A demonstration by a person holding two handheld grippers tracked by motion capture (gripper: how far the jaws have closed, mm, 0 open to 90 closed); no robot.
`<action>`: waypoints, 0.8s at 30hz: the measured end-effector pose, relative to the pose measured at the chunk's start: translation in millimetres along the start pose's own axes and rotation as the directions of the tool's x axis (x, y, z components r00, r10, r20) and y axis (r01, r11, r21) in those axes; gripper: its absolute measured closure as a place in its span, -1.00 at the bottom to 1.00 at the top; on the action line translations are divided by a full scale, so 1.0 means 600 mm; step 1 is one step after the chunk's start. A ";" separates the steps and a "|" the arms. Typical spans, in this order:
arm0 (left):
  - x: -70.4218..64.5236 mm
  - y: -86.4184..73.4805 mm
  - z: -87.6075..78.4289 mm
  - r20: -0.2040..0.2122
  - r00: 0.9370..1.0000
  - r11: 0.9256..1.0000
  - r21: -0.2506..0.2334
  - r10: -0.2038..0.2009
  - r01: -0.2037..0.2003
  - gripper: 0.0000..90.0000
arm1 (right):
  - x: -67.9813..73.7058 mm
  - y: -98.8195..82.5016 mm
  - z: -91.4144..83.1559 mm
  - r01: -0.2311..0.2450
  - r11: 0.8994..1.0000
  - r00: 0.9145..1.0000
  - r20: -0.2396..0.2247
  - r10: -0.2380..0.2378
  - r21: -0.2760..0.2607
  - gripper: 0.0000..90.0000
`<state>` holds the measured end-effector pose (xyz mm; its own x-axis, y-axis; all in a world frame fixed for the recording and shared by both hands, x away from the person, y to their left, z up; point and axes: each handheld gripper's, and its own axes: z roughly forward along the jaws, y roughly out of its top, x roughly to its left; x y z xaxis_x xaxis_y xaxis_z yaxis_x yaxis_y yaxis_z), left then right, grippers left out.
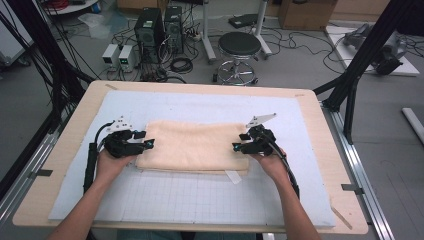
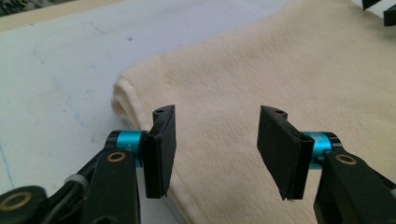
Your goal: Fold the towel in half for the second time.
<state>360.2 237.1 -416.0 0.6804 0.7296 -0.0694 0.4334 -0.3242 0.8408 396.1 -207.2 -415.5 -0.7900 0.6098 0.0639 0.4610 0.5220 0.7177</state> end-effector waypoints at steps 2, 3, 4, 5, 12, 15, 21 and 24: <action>-0.005 -0.006 -0.001 0.007 1.000 1.000 0.008 0.006 -0.006 0.03 | 0.004 0.000 0.005 0.014 1.000 1.000 -0.002 -0.014 0.015 0.04; -0.007 -0.011 0.000 0.012 1.000 1.000 0.017 0.004 -0.004 0.03 | 0.006 0.001 0.006 0.018 1.000 1.000 -0.001 -0.018 0.019 0.04; -0.009 -0.014 -0.001 0.011 1.000 1.000 0.025 0.015 -0.016 0.03 | 0.008 0.002 0.007 0.028 0.999 1.000 0.002 -0.028 0.024 0.04; -0.010 -0.017 -0.001 0.011 1.000 1.000 0.024 0.017 -0.017 0.03 | 0.011 0.002 0.007 0.033 0.999 0.999 0.007 -0.033 0.024 0.04; -0.016 -0.028 0.007 0.025 1.000 0.998 0.061 0.018 -0.019 -0.01 | 0.016 0.002 0.015 0.040 0.998 0.999 0.021 -0.041 0.046 0.04; -0.016 -0.029 0.007 0.028 1.000 0.998 0.054 0.014 -0.016 -0.03 | 0.016 0.003 0.016 0.045 0.998 0.999 0.024 -0.046 0.044 0.04; -0.017 -0.027 0.003 0.034 0.999 0.999 0.036 0.006 -0.007 -0.10 | 0.018 0.004 0.010 0.038 0.999 0.999 0.030 -0.039 0.033 -0.04; -0.019 -0.026 -0.002 0.039 0.999 1.000 0.025 0.010 -0.011 -0.14 | 0.020 0.005 0.004 0.032 0.999 0.999 0.034 -0.033 0.025 -0.11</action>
<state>345.0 234.5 -427.4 0.7074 0.7021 -0.0815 0.4403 -0.3475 0.8278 389.0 -196.8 -414.4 -0.7904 0.6123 0.0168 0.4457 0.5561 0.7015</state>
